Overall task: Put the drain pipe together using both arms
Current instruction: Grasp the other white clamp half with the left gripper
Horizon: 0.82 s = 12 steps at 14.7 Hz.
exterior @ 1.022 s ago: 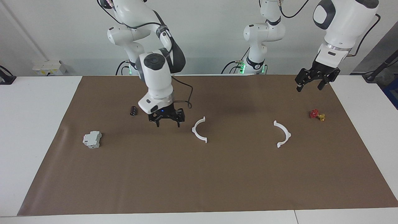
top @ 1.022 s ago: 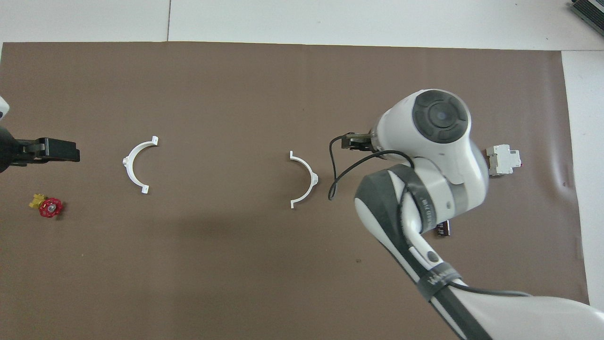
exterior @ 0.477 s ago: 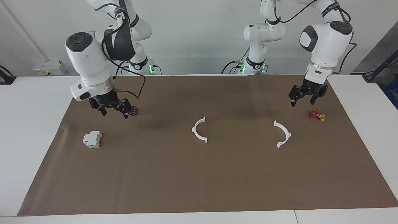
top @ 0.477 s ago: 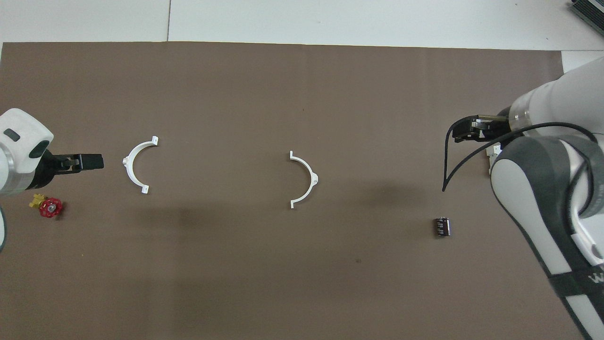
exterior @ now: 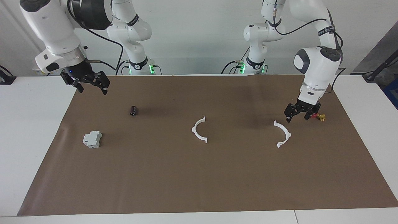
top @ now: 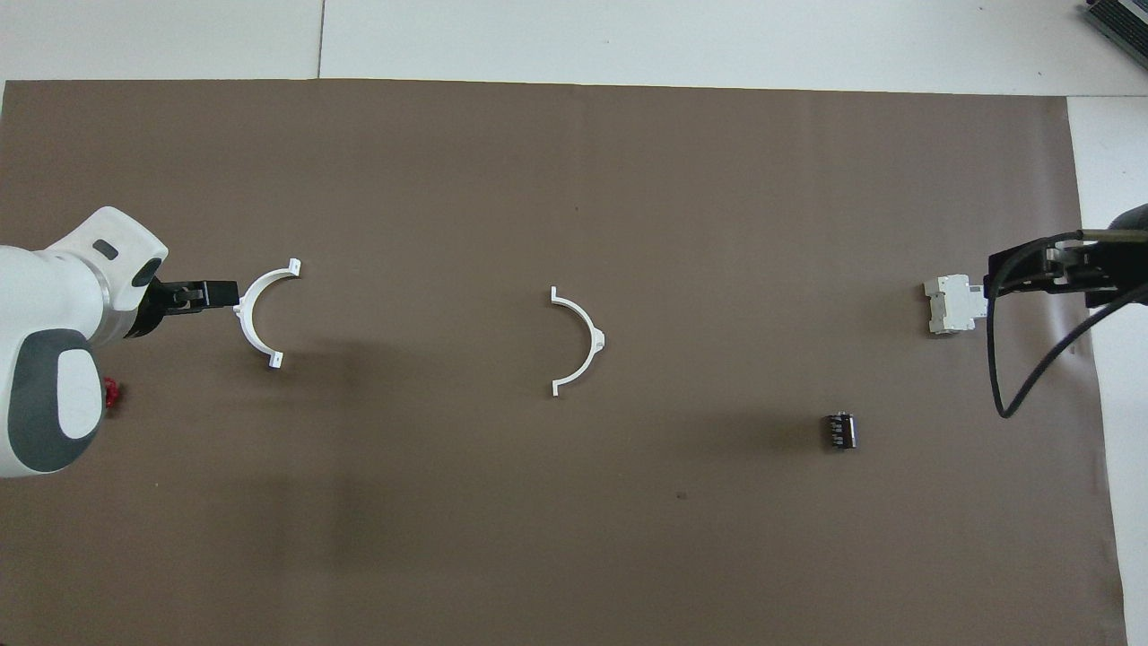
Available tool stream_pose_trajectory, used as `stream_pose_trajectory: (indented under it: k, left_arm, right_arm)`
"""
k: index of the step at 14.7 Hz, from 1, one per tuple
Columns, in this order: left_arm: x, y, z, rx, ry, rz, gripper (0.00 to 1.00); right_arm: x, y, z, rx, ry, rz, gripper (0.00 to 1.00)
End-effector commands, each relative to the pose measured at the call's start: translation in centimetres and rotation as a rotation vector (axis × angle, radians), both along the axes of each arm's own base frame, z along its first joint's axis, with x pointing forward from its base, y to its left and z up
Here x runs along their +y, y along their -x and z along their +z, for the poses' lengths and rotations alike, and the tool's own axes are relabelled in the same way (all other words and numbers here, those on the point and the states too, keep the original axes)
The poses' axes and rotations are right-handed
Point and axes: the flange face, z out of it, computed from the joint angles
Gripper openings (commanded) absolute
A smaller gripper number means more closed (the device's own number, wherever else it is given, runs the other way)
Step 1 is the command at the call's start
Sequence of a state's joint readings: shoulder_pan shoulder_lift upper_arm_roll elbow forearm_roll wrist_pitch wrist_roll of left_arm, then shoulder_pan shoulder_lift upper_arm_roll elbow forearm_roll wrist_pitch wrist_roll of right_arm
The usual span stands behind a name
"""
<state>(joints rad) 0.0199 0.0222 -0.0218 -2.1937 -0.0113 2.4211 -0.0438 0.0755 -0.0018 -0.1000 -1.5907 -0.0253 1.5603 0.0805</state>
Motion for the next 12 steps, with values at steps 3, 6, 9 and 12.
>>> stream_pose_trajectory:
  k: [3, 6, 9, 12]
  left_arm:
    - [0.4, 0.6, -4.4, -0.005, 0.012, 0.015, 1.00]
    - [0.3, -0.4, -7.2, -0.037, 0.016, 0.032, 1.00]
    - [0.6, -0.8, -8.2, -0.048, 0.013, 0.028, 1.00]
    - [0.3, -1.0, -8.8, -0.055, 0.016, 0.033, 1.00]
  right_arm:
    - [0.3, 0.9, -0.6, 0.041, -0.007, 0.032, 1.00]
    - [0.1, 0.9, -0.6, 0.036, 0.005, 0.093, 1.00]
    - [-0.4, 0.8, 0.4, 0.036, 0.003, 0.116, 1.00]
    - [-0.6, 0.7, 1.0, 0.043, 0.018, 0.117, 1.00]
